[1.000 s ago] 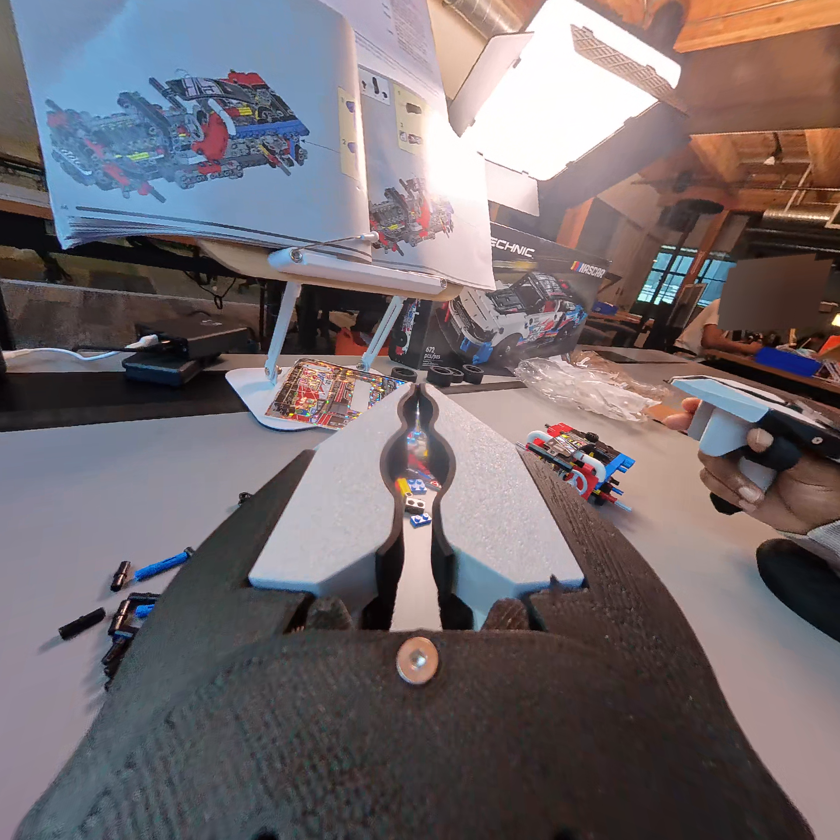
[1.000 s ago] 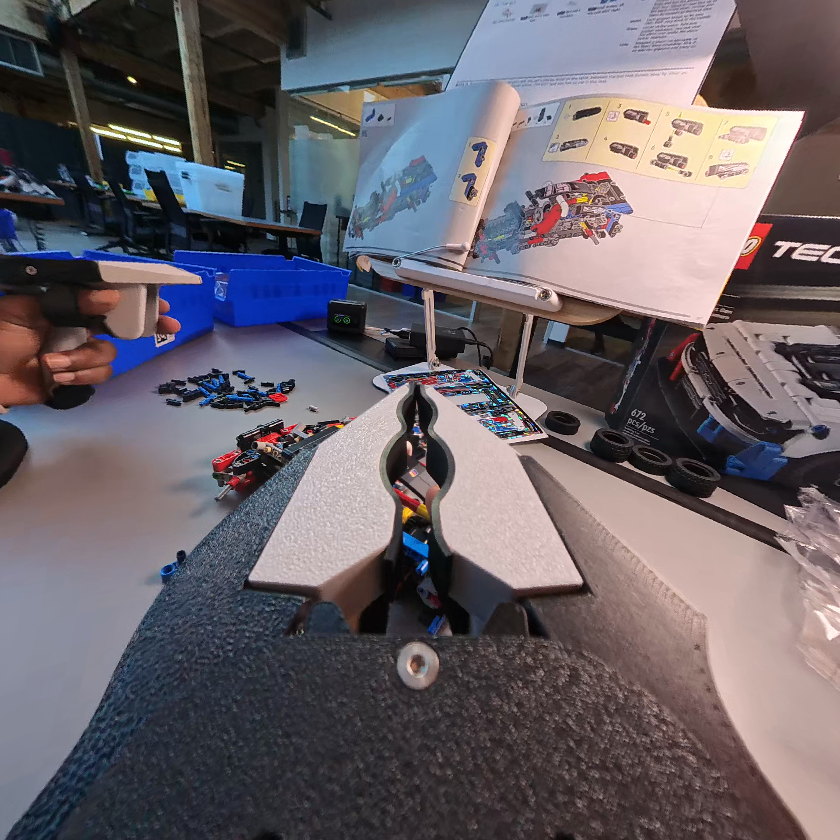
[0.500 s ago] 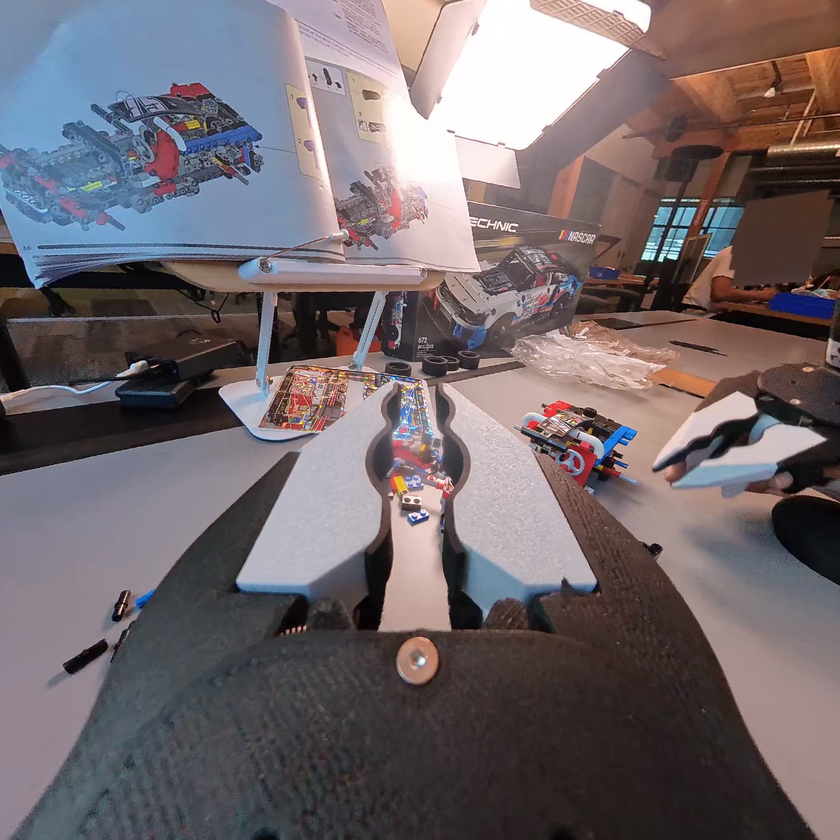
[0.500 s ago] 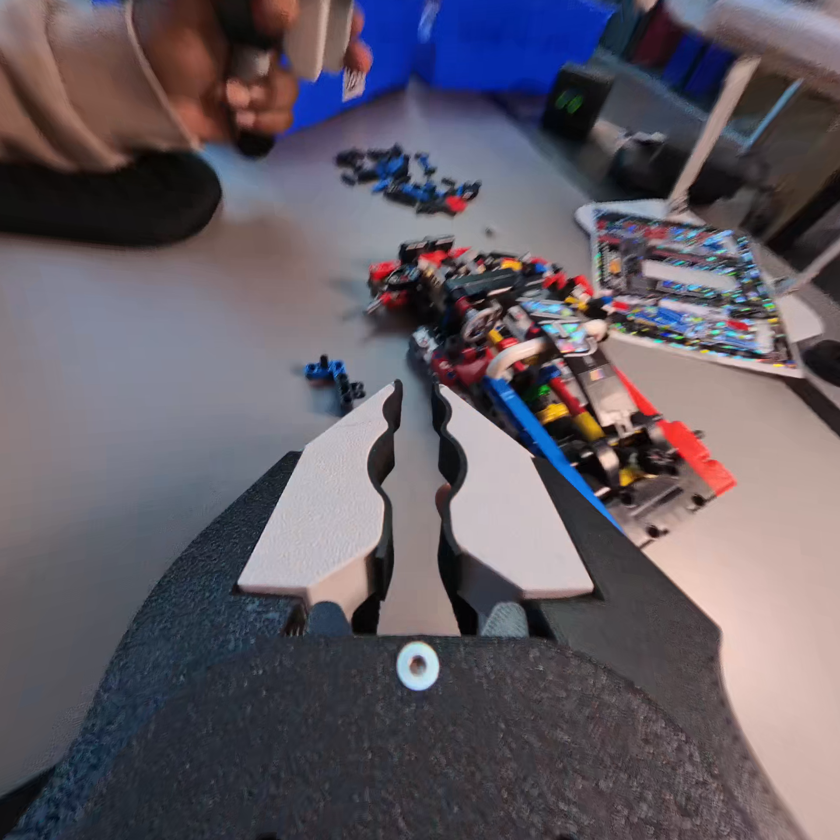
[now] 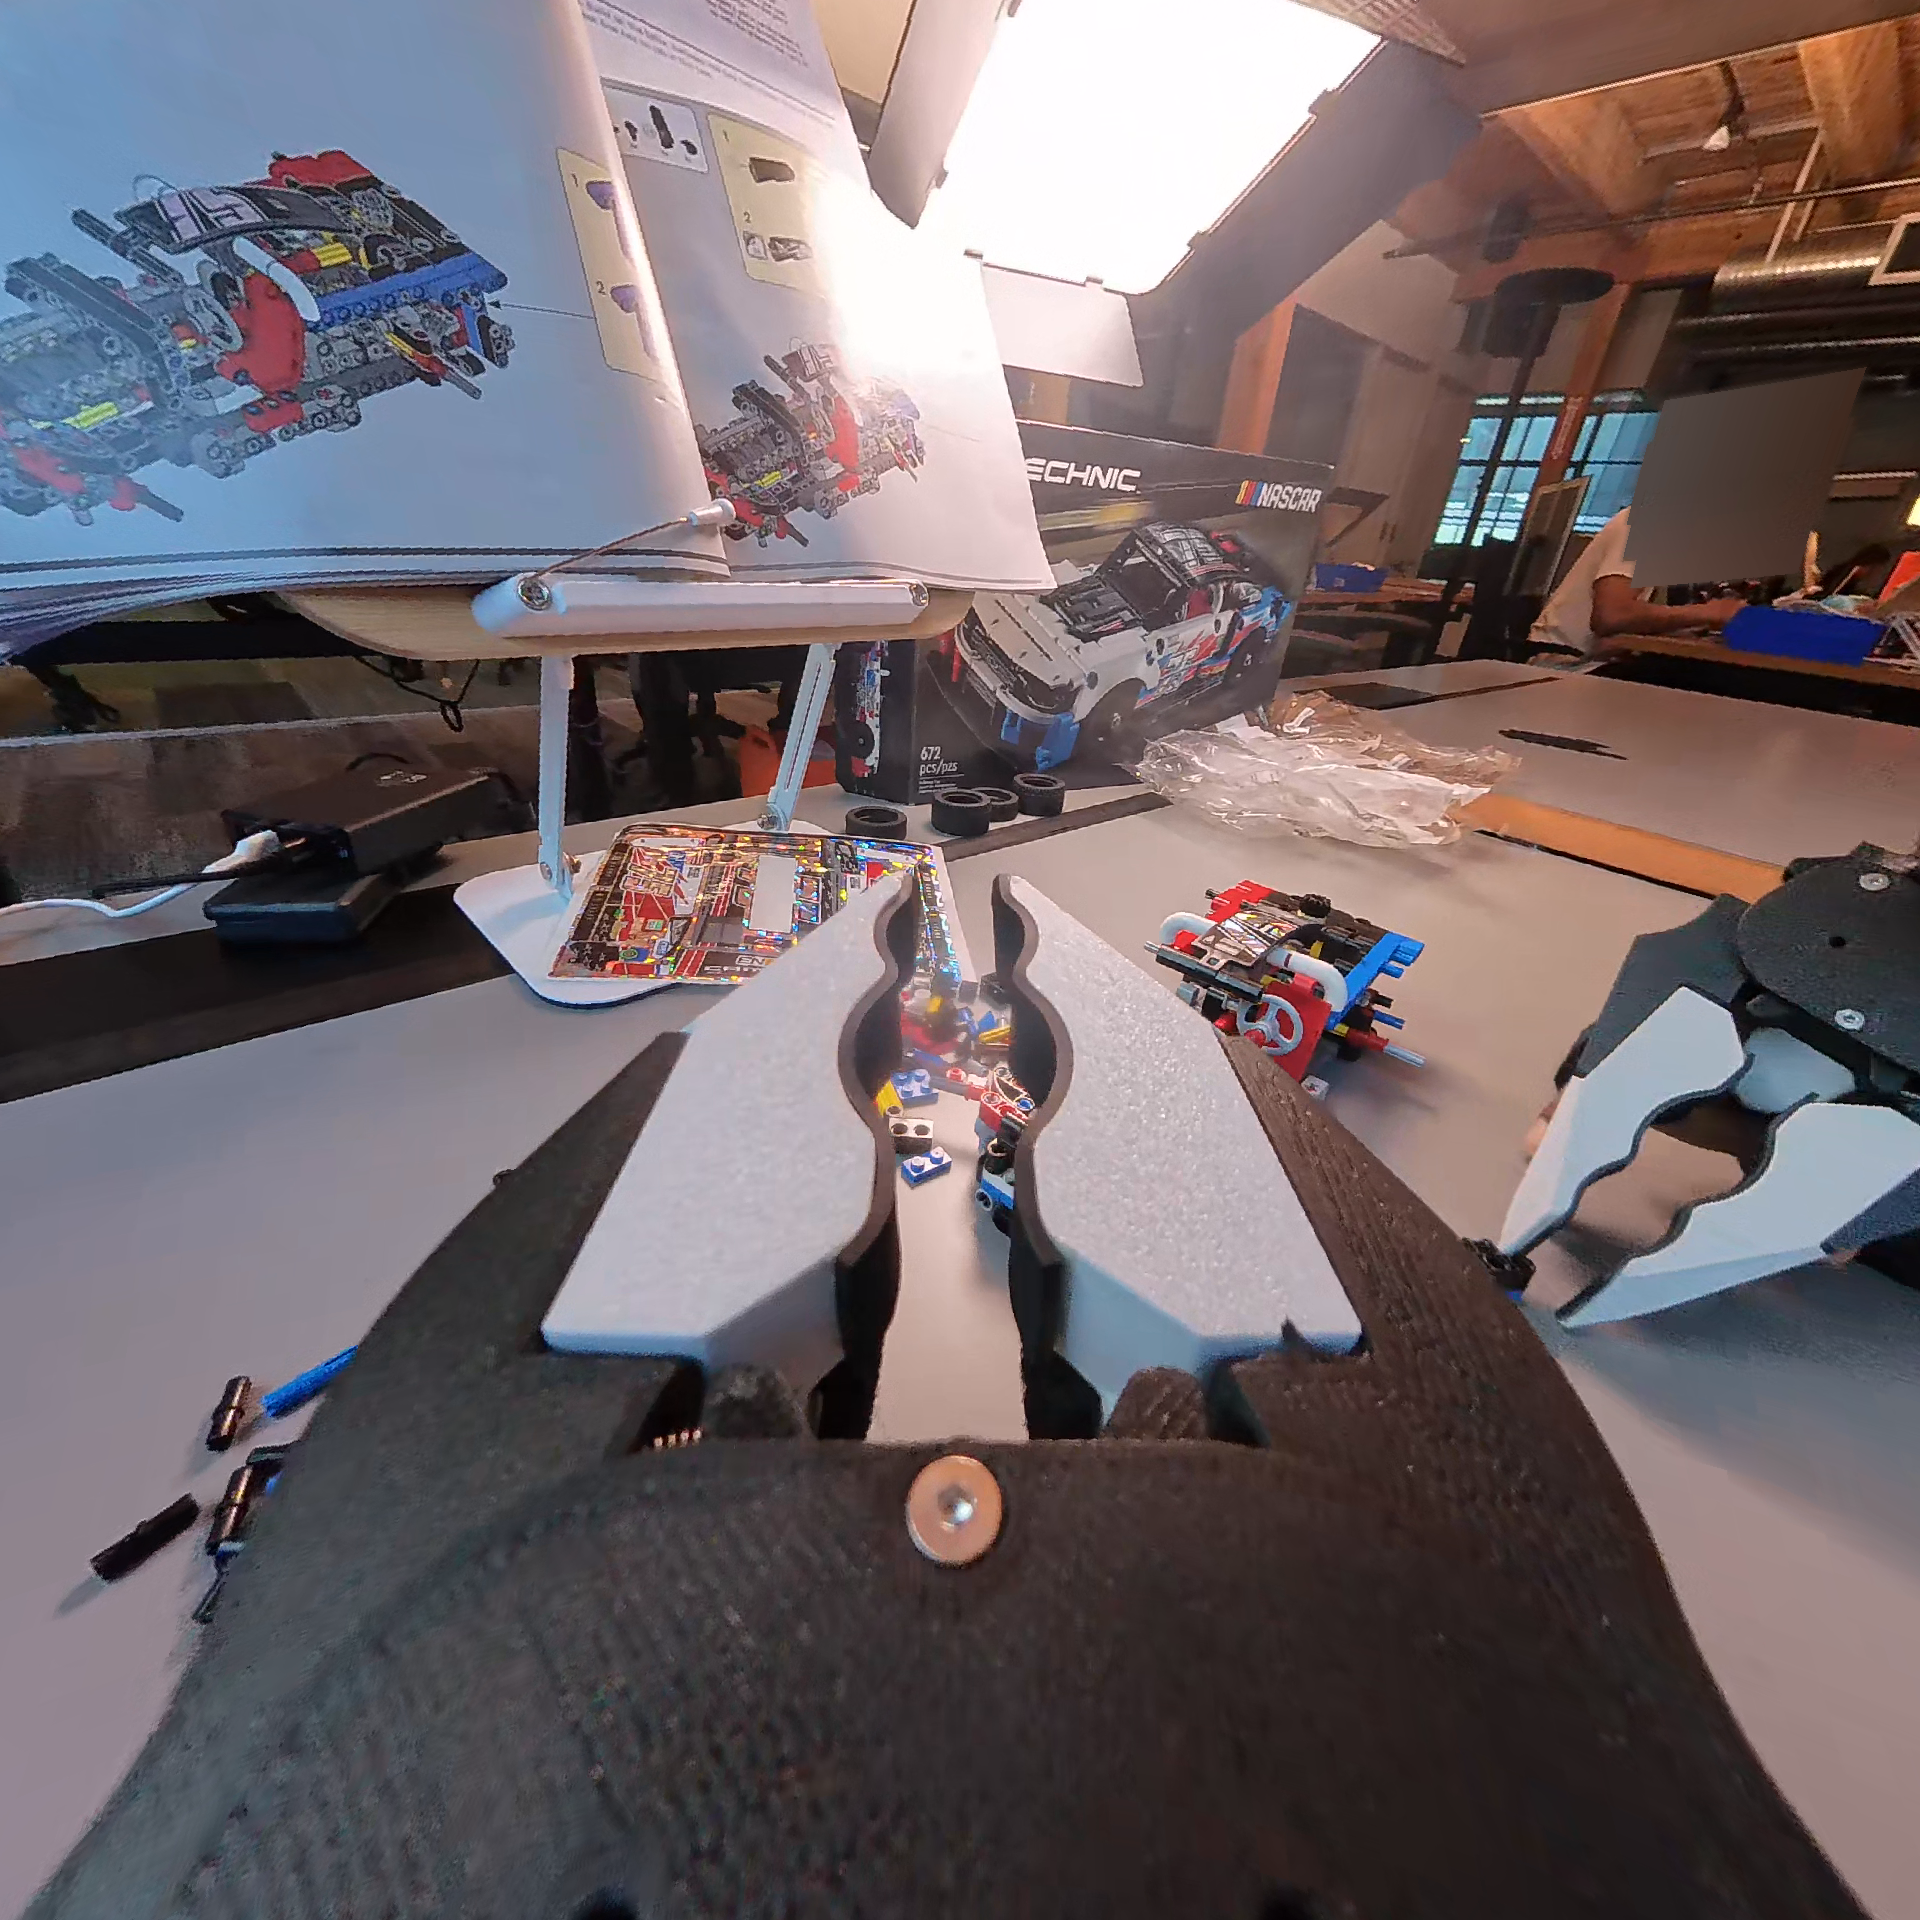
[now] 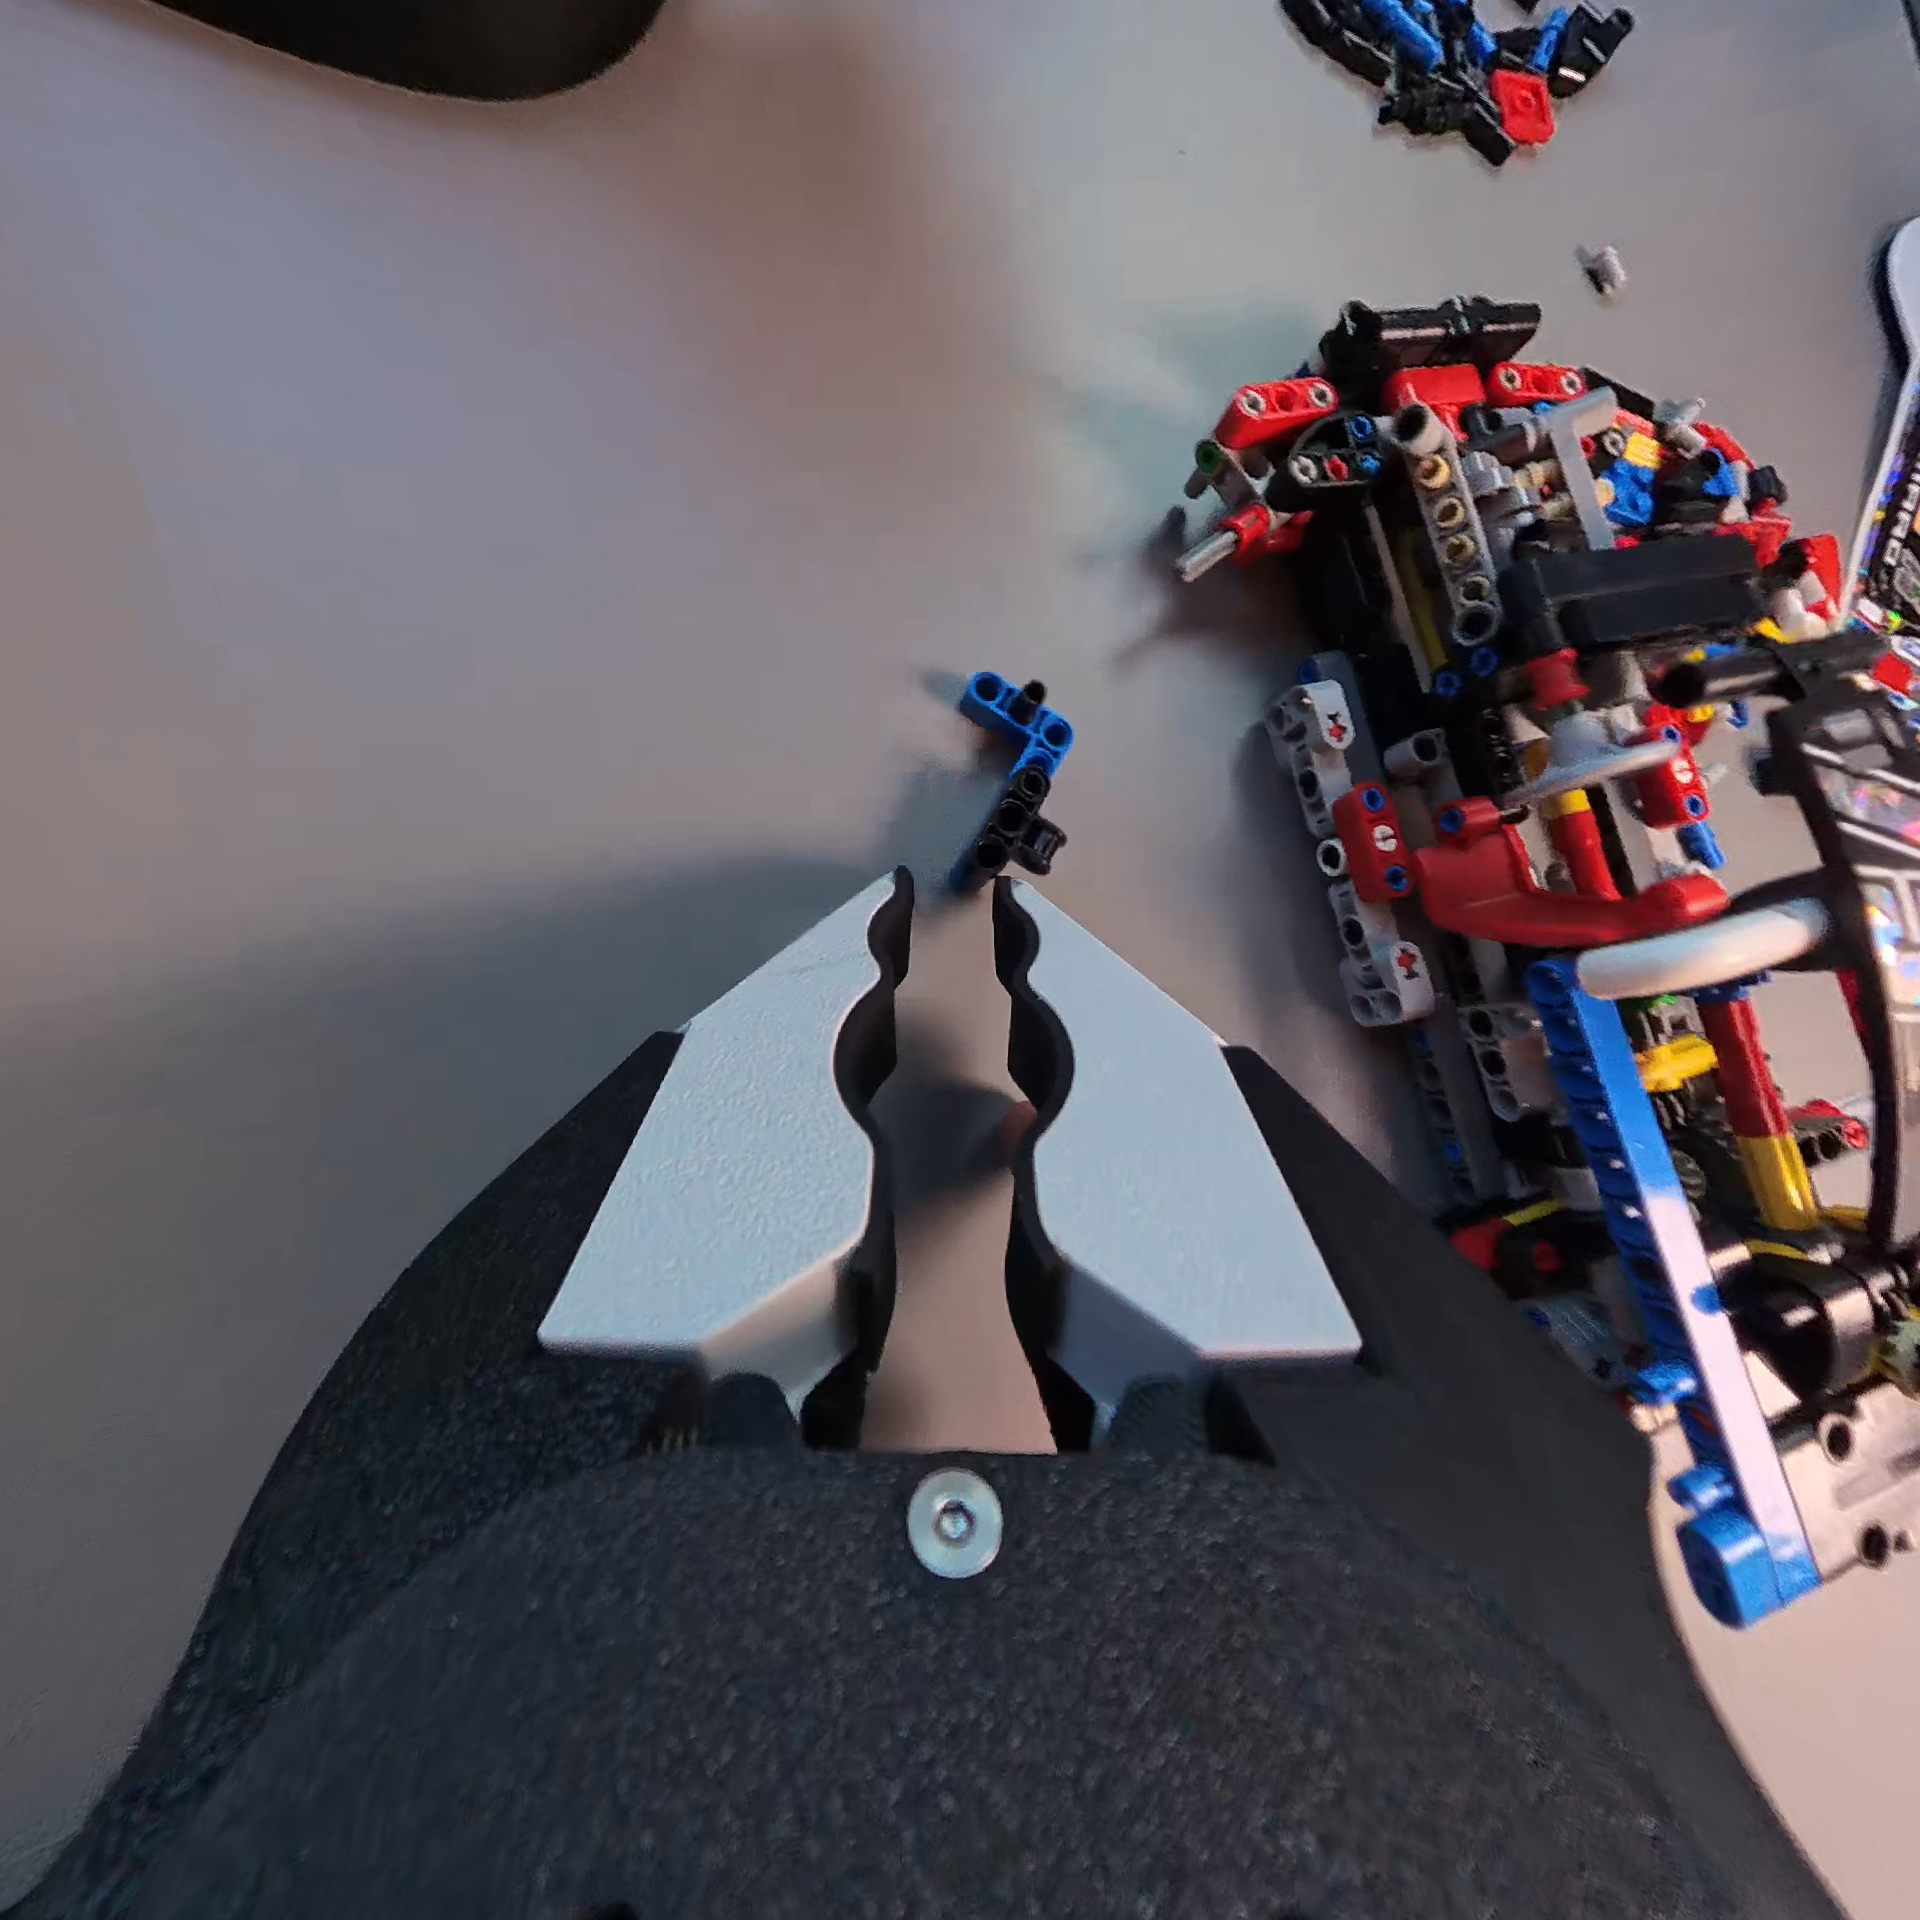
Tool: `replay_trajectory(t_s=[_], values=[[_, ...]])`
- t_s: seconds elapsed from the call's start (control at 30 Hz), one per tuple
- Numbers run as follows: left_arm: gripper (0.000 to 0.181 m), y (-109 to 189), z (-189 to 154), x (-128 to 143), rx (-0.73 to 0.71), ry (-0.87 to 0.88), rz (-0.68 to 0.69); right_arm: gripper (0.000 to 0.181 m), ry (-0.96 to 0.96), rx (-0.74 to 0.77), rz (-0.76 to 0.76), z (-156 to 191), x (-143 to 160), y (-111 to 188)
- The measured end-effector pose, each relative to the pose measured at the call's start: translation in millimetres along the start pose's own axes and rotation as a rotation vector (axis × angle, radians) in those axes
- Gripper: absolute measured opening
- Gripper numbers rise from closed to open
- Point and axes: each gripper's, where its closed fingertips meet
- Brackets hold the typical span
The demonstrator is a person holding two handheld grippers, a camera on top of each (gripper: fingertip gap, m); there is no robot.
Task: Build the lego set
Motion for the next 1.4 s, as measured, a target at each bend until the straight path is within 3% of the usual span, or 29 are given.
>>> replay_trajectory(t_s=[0.17,0.33,0.43,0.6,0.67,0.8,1.0,1.17,1.4], values=[[0.011,-1.3,-3.0,3.4,0.012,-0.003,0.014,0.015,0.024,-0.078,-0.124,20.3,-22.7,-3.9],[0.011,-0.8,-5.3,2.1,0.024,-0.014,0.019,0.016,-0.086,-0.045,-0.363,-0.7,-50.6,21.7],[0.011,-1.6,-7.8,5.0,0.039,-0.013,0.035,0.022,-0.145,0.083,-0.492,-30.5,-59.7,41.6],[0.012,-1.9,-10.8,5.3,0.05,-0.025,0.04,0.041,-0.249,0.458,-0.605,-102.7,-48.3,83.9],[0.012,-1.5,-10.7,4.0,0.048,-0.03,0.037,0.055,-0.321,0.536,-0.612,-121.1,-35.3,95.6],[0.012,-1.1,-9.8,4.0,0.047,-0.026,0.038,0.065,-0.436,0.688,-0.533,-150.9,1.3,110.0],[0.015,-2.7,-8.2,9.8,0.038,-0.024,0.059,0.082,-0.584,0.628,-0.353,-154.3,46.0,90.5],[0.016,-3.3,-6.5,13.0,0.029,-0.028,0.071,0.077,-0.614,0.547,-0.29,-143.7,54.1,72.1],[0.016,-4.0,-5.2,17.2,0.03,-0.019,0.088,0.051,-0.632,0.526,-0.245,-138.9,61.0,63.4]])
Point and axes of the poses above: each gripper's, where its closed fingertips meet, y back along the fingers, x out of its underside, z = x × y across the jaws, and after that the axes turned 6 degrees about -z, right-handed
